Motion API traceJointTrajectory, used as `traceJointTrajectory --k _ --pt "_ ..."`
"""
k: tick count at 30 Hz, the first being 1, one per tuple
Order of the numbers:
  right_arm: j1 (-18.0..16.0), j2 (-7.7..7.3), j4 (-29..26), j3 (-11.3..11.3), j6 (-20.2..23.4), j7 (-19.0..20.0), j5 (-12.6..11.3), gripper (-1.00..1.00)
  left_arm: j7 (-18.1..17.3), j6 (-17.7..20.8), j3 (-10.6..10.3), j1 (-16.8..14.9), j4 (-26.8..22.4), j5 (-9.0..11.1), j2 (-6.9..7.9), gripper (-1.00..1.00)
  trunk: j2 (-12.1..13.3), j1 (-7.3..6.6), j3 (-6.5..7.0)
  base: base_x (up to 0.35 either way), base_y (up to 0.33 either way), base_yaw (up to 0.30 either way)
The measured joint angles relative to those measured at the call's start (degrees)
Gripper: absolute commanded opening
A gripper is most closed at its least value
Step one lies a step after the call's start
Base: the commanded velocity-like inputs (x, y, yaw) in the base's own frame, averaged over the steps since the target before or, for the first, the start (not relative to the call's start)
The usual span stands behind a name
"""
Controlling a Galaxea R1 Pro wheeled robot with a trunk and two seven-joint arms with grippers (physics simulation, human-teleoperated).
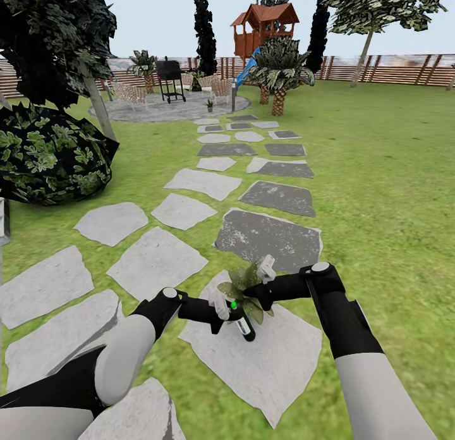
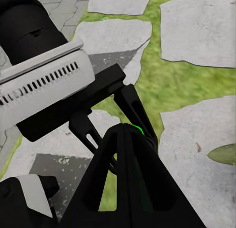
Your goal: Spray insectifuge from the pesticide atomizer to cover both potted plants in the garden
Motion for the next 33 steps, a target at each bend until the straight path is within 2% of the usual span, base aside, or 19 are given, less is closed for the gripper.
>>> traceJointTrajectory --k 5,9,12,33 --pt "0.0 -0.15 0.05 -0.05 -0.1 0.0 0.0 -1.0 -1.28 0.06 0.0 0.0 0.0 0.0 0.0 -1.0 0.0 0.0 0.0 0.0 0.0 0.0" --pt "0.0 -0.03 3.69 -0.06 -5.3 0.04 0.06 -1.0 -1.94 0.12 -0.03 0.0 0.0 0.0 0.0 -1.0 0.0 0.0 0.0 0.0 0.0 0.0" --pt "0.0 0.03 5.81 -0.03 -6.96 0.05 0.03 -1.0 -2.02 0.17 -0.01 0.0 0.0 0.01 0.0 -1.0 0.0 0.0 0.0 0.0 0.0 0.0" --pt "-0.01 0.0 6.23 -0.07 -7.31 -0.03 0.08 -1.0 -2.71 0.16 0.0 0.0 0.53 0.01 0.0 -1.0 0.0 0.0 0.0 0.0 0.0 0.0"
